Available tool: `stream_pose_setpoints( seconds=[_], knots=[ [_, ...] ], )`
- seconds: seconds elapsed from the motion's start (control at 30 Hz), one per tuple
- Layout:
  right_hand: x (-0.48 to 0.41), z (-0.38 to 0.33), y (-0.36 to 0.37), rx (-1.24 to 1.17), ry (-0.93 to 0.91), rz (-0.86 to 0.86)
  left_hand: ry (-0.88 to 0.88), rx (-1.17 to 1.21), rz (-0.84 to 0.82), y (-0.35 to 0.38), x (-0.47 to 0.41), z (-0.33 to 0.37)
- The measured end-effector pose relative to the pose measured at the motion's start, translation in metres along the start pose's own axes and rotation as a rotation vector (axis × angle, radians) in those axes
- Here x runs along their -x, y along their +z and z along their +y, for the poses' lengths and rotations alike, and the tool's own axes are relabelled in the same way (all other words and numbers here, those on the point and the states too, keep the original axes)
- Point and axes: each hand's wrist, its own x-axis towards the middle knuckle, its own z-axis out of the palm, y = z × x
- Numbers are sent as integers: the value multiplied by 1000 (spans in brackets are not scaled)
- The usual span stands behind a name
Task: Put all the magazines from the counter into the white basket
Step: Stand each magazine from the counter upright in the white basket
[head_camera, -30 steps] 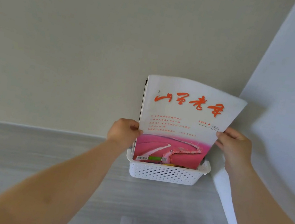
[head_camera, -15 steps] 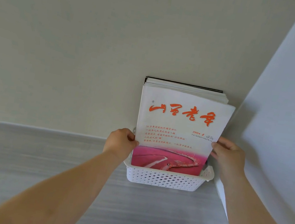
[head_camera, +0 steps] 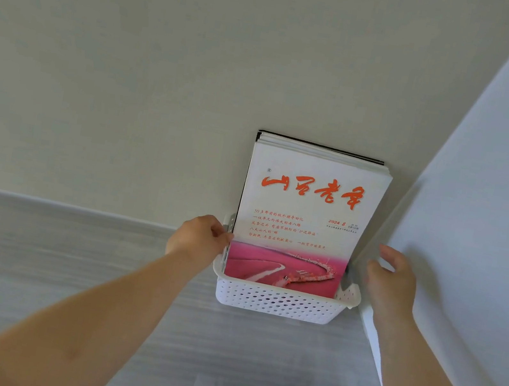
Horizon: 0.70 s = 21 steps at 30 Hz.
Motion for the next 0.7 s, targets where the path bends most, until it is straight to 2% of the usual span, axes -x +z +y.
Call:
stream_pose_setpoints(
  seconds=[0.1,0.23,0.4,0.7],
  knots=[
    [25,-6,-7,68,-46,-23,13,93,2,-19,19,-17],
    [70,-16,2,148,-156,-144,3,217,8,-53,60,-62],
    [133,-34,43,270,-307,-295,-111,362,97,-116,117,-143],
    [287,-11,175,438,-446,-593,-363,274,334,-222,208,-298]
  ],
)
